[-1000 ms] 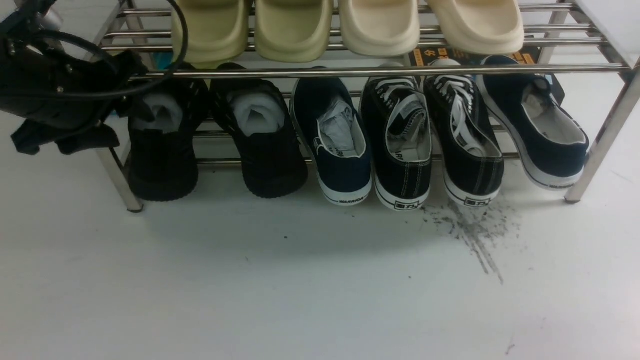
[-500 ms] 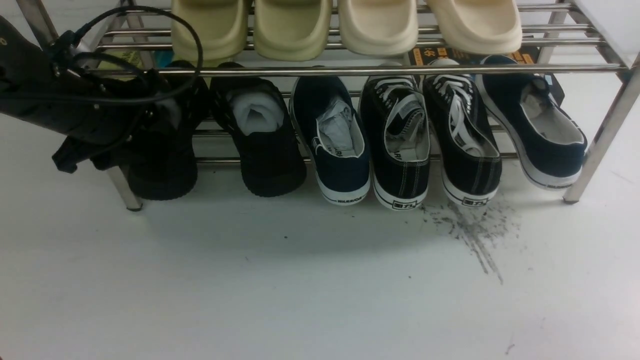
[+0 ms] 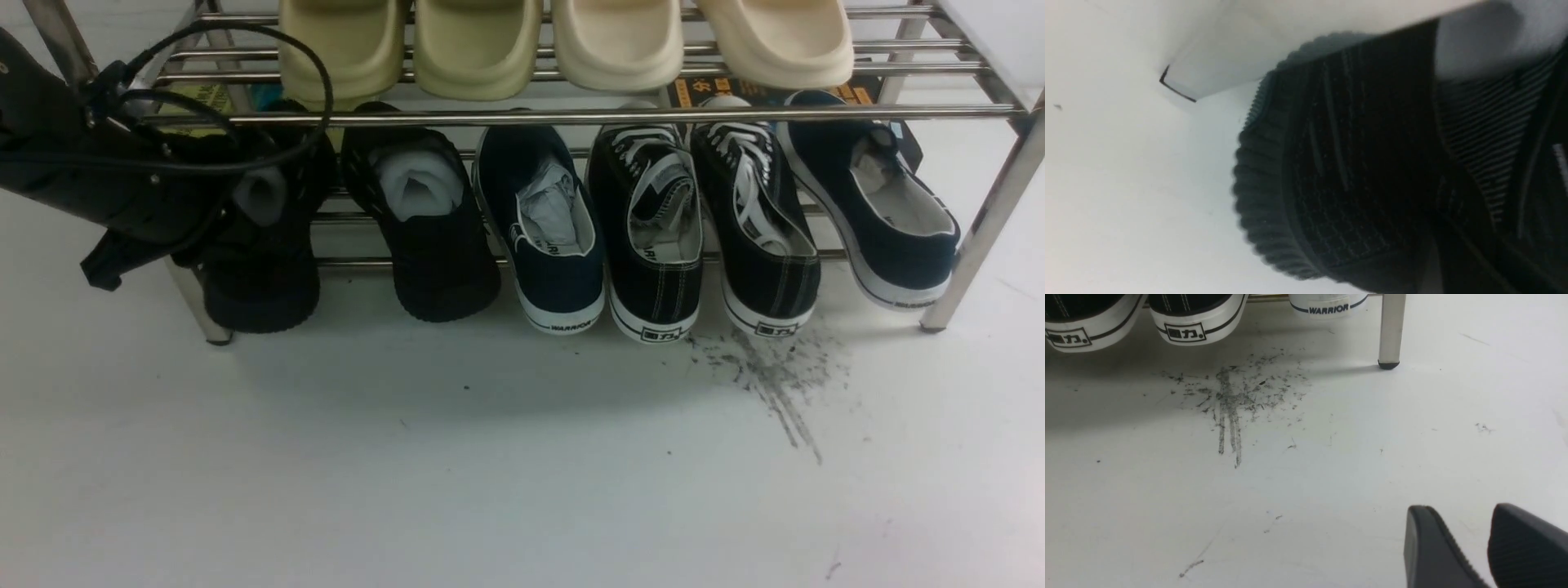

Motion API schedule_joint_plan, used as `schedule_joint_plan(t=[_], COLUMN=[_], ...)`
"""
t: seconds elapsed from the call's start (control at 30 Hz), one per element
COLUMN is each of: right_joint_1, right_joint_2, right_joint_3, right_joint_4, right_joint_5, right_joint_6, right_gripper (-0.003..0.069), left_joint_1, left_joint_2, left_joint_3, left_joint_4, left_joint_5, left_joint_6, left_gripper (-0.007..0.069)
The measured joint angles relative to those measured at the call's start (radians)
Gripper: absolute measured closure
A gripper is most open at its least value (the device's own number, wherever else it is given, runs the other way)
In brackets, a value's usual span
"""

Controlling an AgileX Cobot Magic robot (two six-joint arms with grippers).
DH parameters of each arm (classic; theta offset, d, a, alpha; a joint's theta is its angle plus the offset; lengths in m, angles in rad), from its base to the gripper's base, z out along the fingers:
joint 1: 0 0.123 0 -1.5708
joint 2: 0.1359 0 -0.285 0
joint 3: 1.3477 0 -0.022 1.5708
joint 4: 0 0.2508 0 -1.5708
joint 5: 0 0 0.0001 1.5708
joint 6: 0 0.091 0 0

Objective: Take the shoes off the shelf with your hand on the white table.
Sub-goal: 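Grasp the leftmost shoe on the bottom shelf of the shoe rack with the left gripper, then set the held shoe down on the floor in front of the rack with the left gripper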

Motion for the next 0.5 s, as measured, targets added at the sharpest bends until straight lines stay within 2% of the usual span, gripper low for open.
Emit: schedule_joint_plan(t=[0.27,0.5], right_joint_1=[0.0,0.0], right_joint_2=[0.0,0.0], right_joint_3=[0.0,0.0], right_joint_4=[0.0,0.0], right_joint_5=[0.0,0.0], right_joint_6=[0.0,0.0], right_gripper=[0.042,0.042], left_joint_1=[0.005,0.005], left_joint_2=[-0.174,-0.348], left_joint_3=[0.007,0.134], left_joint_4=[0.065,0.092], left_joint_5=[0.198,0.318], left_joint_6=[-0.003,-0.003], left_gripper=[0.0584,0.0584])
